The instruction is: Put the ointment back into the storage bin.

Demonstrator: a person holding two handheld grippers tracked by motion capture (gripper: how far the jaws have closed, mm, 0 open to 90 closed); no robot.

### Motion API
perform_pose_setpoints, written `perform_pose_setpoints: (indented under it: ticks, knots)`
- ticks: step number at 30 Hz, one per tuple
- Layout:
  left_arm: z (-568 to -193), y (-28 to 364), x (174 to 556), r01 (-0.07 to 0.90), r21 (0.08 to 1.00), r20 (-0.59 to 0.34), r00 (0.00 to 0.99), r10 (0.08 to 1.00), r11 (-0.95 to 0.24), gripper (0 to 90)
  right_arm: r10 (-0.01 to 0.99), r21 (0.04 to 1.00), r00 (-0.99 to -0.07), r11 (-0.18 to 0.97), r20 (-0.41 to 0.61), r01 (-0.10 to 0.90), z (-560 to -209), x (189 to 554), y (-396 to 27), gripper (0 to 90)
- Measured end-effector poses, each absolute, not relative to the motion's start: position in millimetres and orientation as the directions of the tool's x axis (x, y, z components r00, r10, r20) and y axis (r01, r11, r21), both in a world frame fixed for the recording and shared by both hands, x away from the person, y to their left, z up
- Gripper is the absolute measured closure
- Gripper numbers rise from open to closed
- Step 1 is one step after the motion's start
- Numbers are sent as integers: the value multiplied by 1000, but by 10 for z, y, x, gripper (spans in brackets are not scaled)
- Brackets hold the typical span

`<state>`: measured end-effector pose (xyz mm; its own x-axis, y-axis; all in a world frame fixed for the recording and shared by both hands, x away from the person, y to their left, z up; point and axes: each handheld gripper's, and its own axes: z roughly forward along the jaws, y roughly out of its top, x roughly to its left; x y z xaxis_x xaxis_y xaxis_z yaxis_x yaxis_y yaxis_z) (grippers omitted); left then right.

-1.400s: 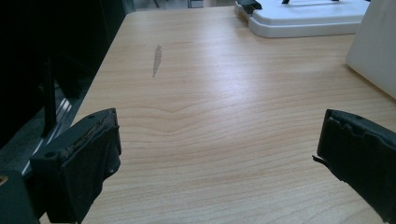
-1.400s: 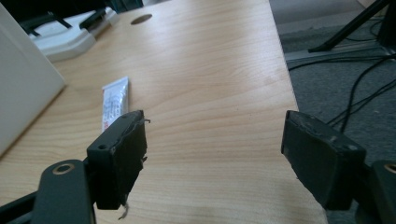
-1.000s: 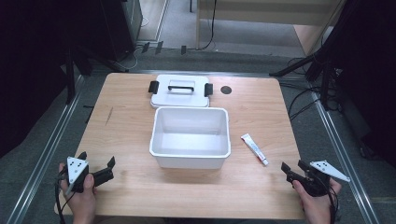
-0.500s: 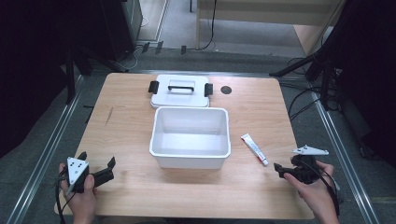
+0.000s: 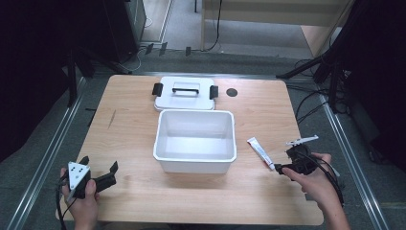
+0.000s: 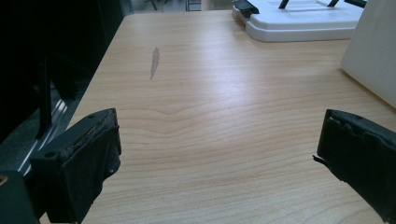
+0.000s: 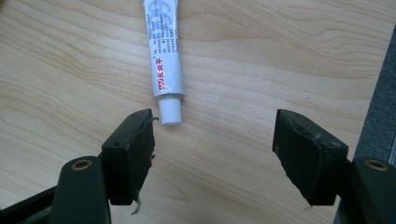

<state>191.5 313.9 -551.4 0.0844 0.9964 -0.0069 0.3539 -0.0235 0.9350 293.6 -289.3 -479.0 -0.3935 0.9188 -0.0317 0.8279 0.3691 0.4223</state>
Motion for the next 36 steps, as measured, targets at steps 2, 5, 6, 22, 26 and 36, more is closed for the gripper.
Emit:
perform_pose_setpoints:
  ticks: [2, 5, 6, 22, 26, 36]
  knots:
    - [-5513, 3135, 1915, 355, 934, -4, 85, 996, -27, 4, 916, 411, -400, 377, -32, 830, -4785, 2953, -2885, 295]
    - [-5513, 3139, 1913, 354, 935, -6, 85, 996, -25, 4, 909, 378, -414, 399, -43, 836, -4762, 2996, -2857, 295]
    - [-5513, 3140, 1913, 354, 935, -7, 85, 996, -24, 4, 906, 363, -420, 410, -55, 837, -4753, 3011, -2839, 295]
    - [-5514, 3139, 1914, 352, 936, -7, 86, 996, -24, 4, 839, 171, -539, 544, -79, 821, -4709, 3247, -2599, 334]
    - [-5514, 3138, 1913, 352, 936, -6, 86, 996, -25, 4, 832, 140, -551, 554, -64, 821, -4710, 3315, -2545, 363]
    - [-5514, 3140, 1912, 352, 936, -8, 88, 996, -24, 4, 825, 84, -560, 565, -81, 821, -4734, 3459, -2422, 436]
